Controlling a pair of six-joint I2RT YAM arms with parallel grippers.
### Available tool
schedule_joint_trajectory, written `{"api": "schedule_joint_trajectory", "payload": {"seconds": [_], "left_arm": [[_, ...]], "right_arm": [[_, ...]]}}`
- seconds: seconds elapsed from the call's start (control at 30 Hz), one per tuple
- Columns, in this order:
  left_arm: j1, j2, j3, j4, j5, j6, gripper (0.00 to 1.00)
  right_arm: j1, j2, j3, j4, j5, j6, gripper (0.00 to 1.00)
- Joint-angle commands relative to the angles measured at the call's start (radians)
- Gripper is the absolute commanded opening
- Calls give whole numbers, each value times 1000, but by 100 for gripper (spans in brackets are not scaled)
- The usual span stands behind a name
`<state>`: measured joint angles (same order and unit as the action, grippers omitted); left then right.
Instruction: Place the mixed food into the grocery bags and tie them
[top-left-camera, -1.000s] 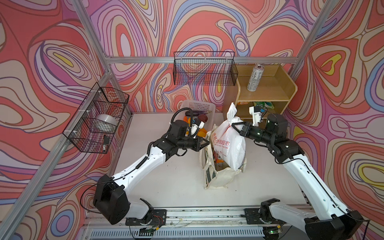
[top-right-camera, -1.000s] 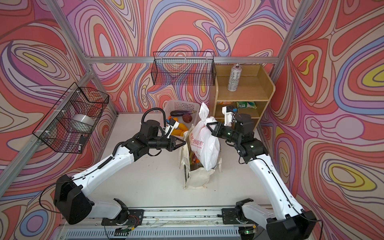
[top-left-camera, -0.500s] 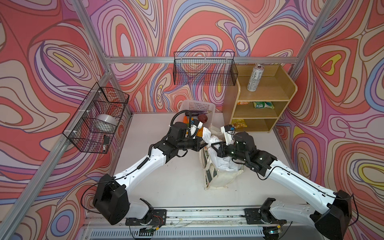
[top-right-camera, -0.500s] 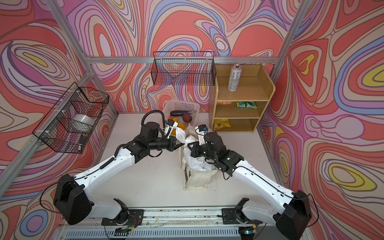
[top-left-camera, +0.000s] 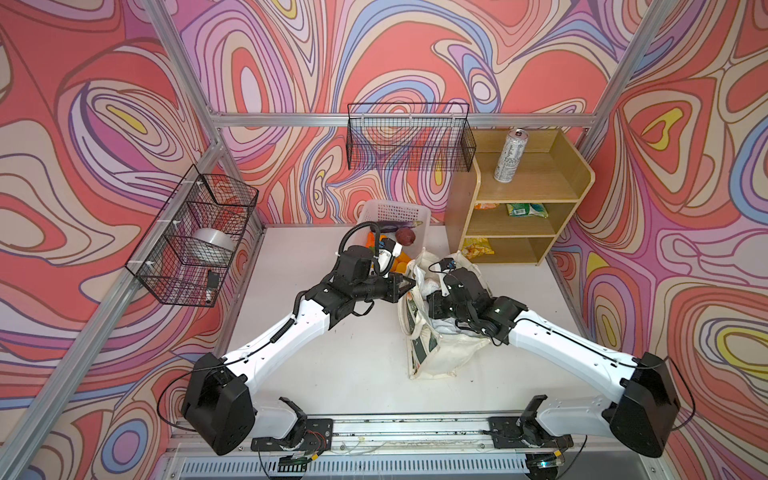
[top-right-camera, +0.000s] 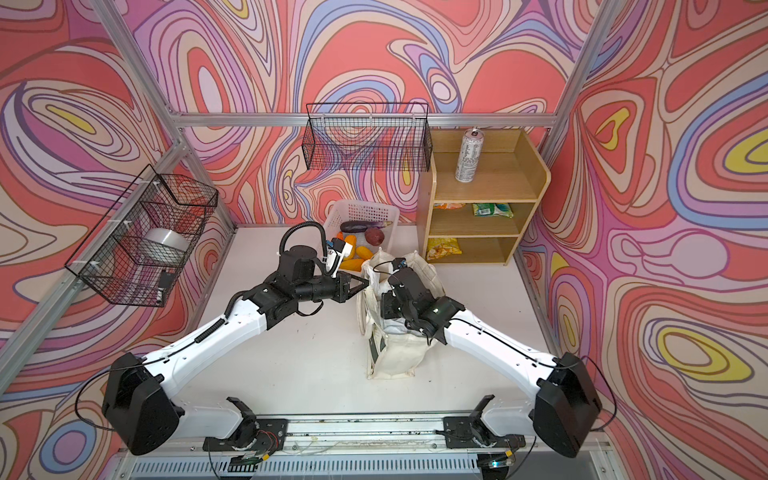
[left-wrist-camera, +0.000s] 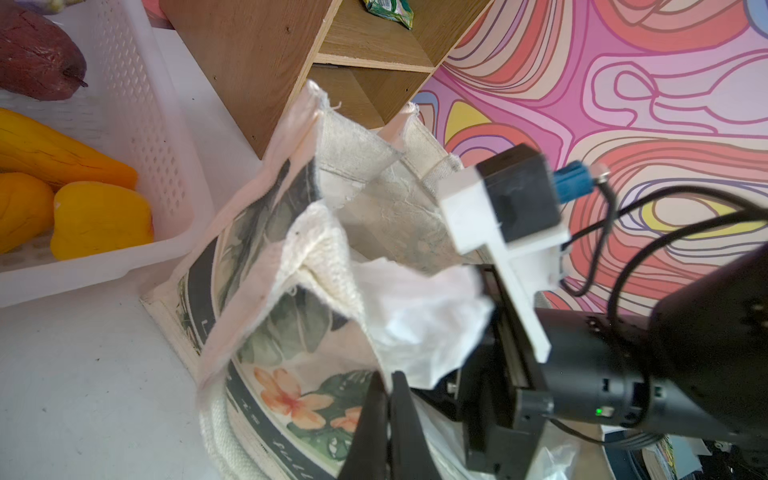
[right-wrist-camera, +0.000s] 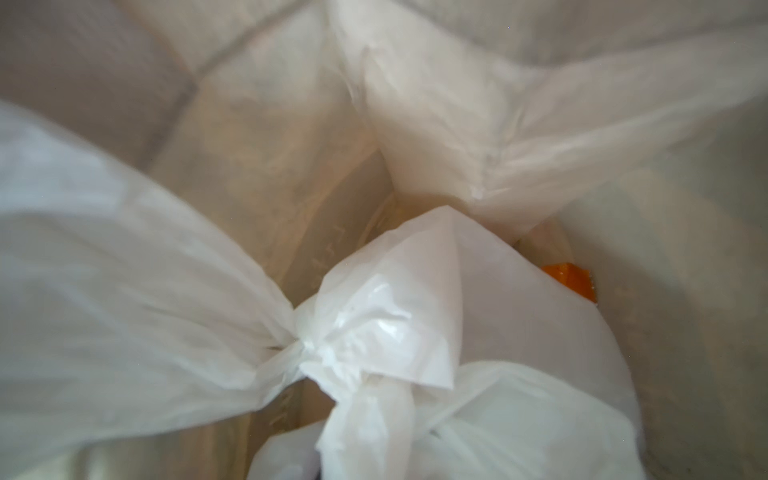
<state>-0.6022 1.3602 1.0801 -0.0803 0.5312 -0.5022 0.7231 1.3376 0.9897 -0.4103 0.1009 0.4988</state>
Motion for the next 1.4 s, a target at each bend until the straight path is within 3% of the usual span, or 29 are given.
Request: {"api": "schedule_joint_trajectory", "payload": {"seconds": [0.0,0.03,0.17,0.3,0.47,0.63,0.83,1.1,1.2,1.23,1.3,1.33,1.37], "left_arm": [[2,-55,-6,77,-18,-1,0],[2,-58,-9,77,-21,0,0],[2,-59,-2,56,-30,9,0],[2,-61,1,34,-46,19,0],[2,-56,-4,28,-54,22,0],[3,-56,-6,21,-62,25,0],[2,-62,-10,13,-62,30,0],[2,-58,-6,8,-60,35,0],[2,-58,-10,8,-62,36,0],[2,-58,-11,10,-60,36,0],[2,-58,-13,9,-62,36,0],[2,-56,-15,11,-59,36,0],[2,-54,-14,12,-55,35,0]], "right_arm": [[7,29,11,-75,6,20,0],[7,40,19,-83,7,16,3],[8,69,101,-161,-6,-15,54],[7,28,225,-226,-79,-63,96],[0,-14,422,-354,-147,-123,99],[-63,-107,452,-416,-63,-106,97],[-330,-255,303,-484,19,-53,92],[-370,-274,122,-446,-32,-23,88],[-370,-243,92,-396,-94,-25,66],[-370,-229,93,-375,-120,-28,51],[-369,-210,114,-337,-174,-30,10],[-369,-198,135,-322,-210,-27,0],[-367,-186,156,-301,-250,-19,0]]}}
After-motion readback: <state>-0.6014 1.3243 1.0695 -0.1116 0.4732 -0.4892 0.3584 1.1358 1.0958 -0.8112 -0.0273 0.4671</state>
